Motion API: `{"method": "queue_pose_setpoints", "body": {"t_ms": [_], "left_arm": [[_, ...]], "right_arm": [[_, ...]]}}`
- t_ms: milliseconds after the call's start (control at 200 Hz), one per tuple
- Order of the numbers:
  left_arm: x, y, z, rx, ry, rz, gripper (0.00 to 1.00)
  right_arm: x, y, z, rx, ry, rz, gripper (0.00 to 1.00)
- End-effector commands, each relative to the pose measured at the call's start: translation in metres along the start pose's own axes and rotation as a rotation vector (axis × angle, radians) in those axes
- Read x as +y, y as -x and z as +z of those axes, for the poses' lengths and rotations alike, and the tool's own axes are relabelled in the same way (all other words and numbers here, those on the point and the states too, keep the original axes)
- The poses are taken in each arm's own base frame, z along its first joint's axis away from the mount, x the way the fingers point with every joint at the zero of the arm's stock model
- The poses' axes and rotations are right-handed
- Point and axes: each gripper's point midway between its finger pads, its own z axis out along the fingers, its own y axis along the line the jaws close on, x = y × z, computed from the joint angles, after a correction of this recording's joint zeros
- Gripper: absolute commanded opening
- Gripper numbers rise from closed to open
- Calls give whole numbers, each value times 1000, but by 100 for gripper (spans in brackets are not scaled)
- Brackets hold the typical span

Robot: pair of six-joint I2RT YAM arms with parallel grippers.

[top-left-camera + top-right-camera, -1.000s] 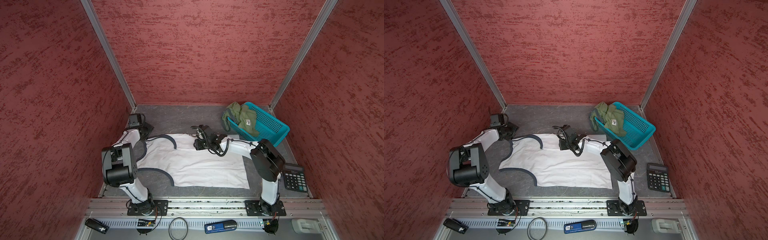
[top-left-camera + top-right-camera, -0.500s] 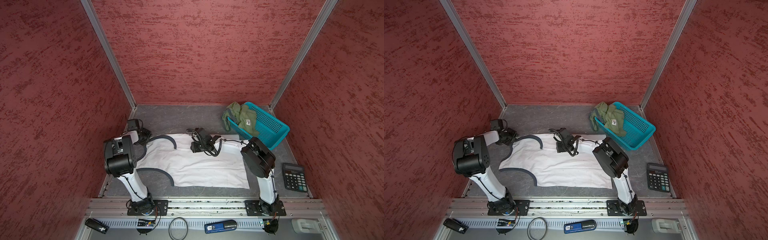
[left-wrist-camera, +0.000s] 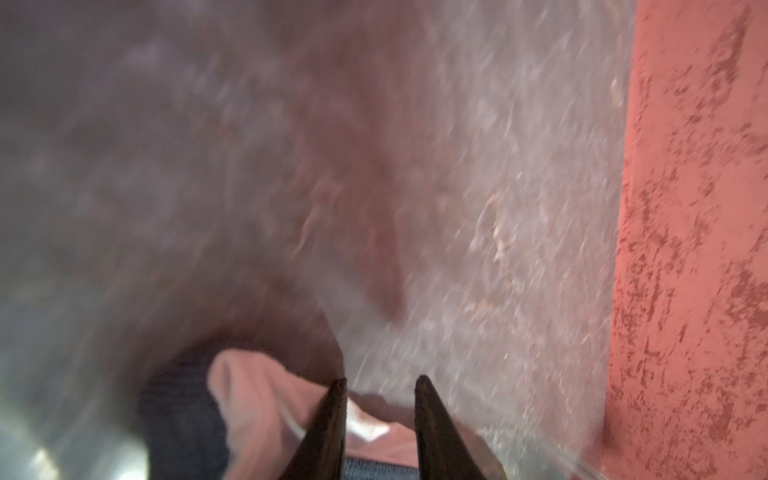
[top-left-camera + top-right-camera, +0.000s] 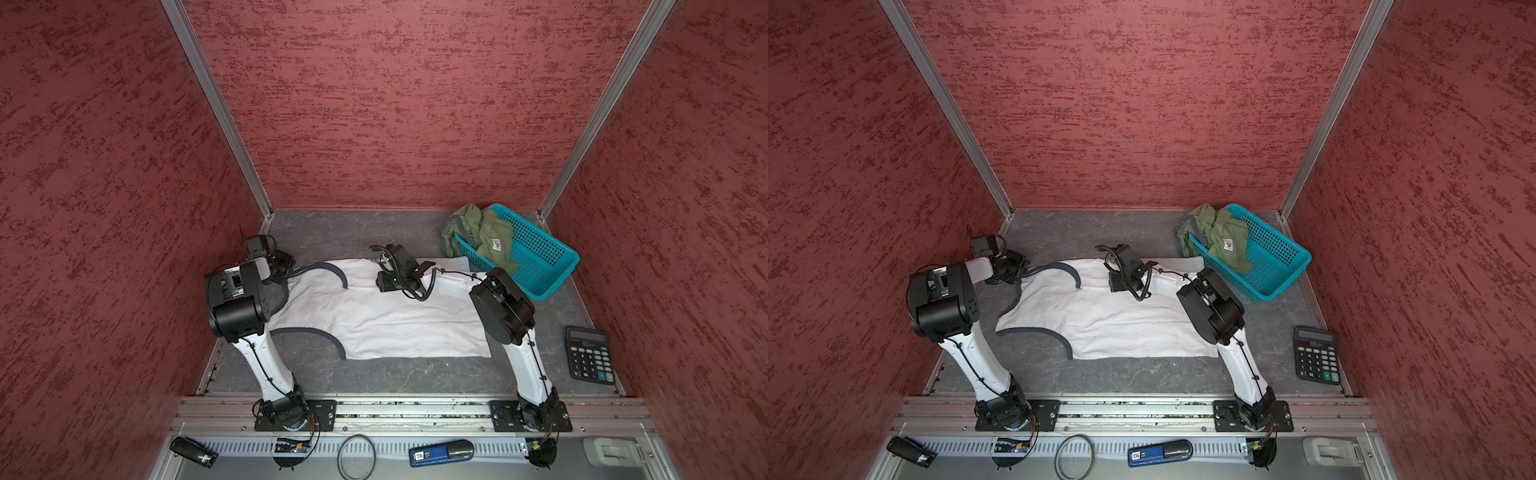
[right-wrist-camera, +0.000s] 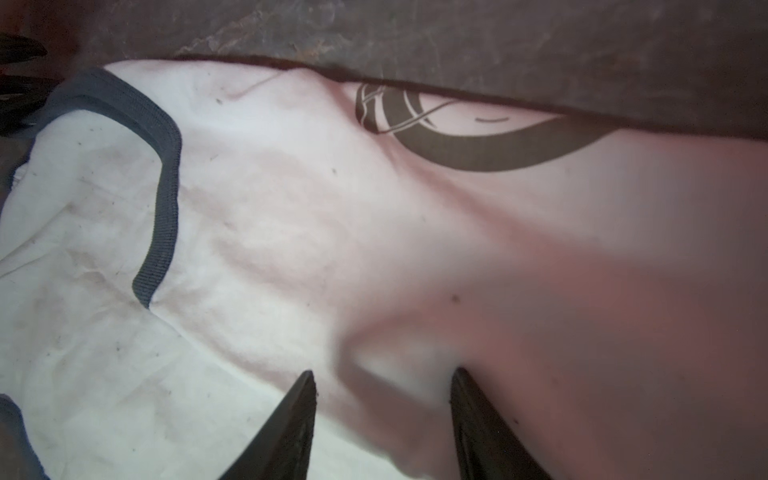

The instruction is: Fold and stack the tank tops

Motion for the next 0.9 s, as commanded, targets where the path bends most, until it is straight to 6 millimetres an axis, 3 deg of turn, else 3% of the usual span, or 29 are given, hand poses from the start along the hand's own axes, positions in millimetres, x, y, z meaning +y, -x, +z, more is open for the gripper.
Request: {"method": "queue_pose_setpoints", "body": {"t_ms": [0,130,321,521,731,897], "left_arm": [[-12,6,-6,19,2,9,41],[-34,14,-37,-4,21,38,53],[-48,-12,-79,-11,41,125,67],[-52,-79,-75,99,-3,167,68],[-56,-168,-67,210,9,280,68],[-42,-217,-54,261,59,344,68]], "right_arm": [[-21,3,-1,41,-99,-27,54],[-10,26,-35,-15,-90,-55,56],[-4,15,-78,-30,-40,-31,59],[-29,-19,-108,-21,-85,22,59],[-81,-62,-133,11,-189,110,59],[-113,-94,-139,41,-223,195,59]]}}
